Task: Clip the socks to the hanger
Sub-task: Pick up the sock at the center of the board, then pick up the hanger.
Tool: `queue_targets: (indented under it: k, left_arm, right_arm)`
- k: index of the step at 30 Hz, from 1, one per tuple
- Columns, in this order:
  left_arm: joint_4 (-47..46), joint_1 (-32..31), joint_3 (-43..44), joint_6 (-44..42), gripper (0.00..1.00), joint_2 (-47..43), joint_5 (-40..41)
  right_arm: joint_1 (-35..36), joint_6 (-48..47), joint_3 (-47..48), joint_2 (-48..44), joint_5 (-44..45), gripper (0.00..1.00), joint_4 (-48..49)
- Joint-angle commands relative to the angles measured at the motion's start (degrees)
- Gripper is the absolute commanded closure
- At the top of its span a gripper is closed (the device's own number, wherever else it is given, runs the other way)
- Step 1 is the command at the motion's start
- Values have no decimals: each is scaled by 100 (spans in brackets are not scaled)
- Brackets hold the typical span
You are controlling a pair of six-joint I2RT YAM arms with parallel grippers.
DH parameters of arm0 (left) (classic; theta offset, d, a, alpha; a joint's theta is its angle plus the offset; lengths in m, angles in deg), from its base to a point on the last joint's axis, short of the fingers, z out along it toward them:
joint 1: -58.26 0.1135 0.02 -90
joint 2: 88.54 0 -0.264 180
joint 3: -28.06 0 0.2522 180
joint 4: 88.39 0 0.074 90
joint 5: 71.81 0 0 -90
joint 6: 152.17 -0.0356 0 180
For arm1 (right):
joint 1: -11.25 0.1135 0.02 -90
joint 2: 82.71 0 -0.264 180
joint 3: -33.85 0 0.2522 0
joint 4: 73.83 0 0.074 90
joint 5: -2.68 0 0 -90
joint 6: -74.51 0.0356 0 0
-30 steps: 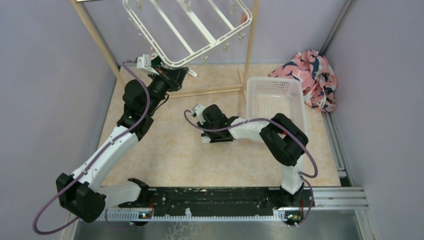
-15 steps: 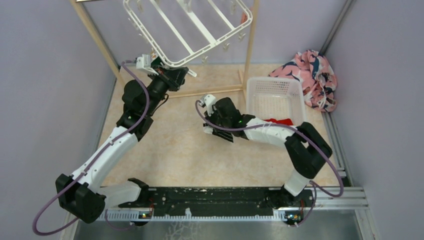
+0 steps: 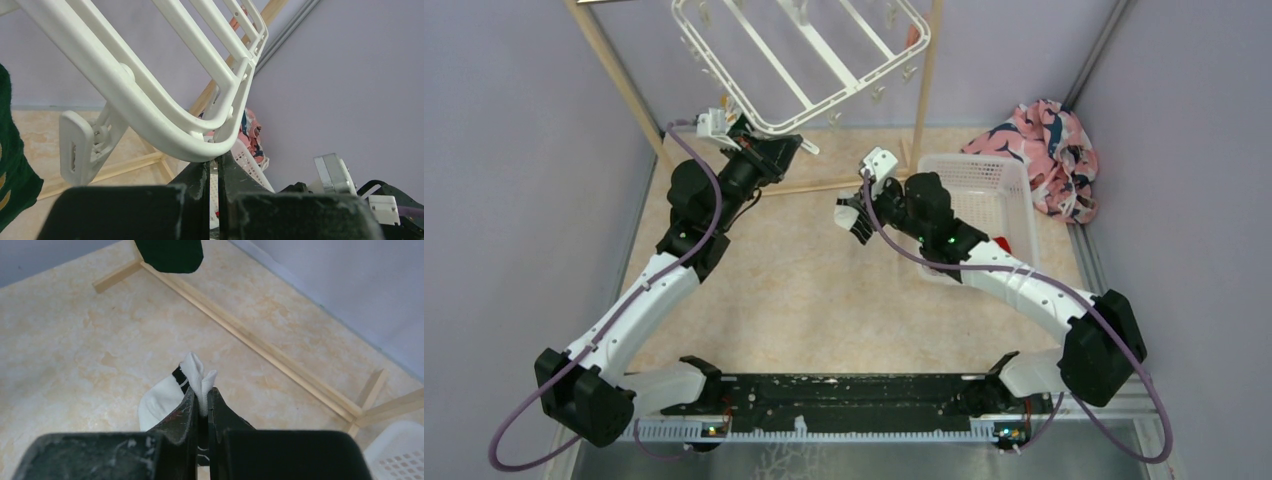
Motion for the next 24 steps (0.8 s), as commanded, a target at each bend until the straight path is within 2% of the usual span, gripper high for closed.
queue_targets:
  k: [1, 12, 24]
  left_arm:
    - [265, -22, -45, 150, 100, 11, -549]
    - [182, -20, 14, 335, 100, 71, -944]
    - [184, -22, 52, 327, 100, 73, -980]
  right_arm:
    - [-105, 38, 375, -138, -355, 100, 518]
    - [-285, 338, 1380, 380, -1318, 100, 859]
    - [-418, 488, 1804, 620, -1574, 100, 1071]
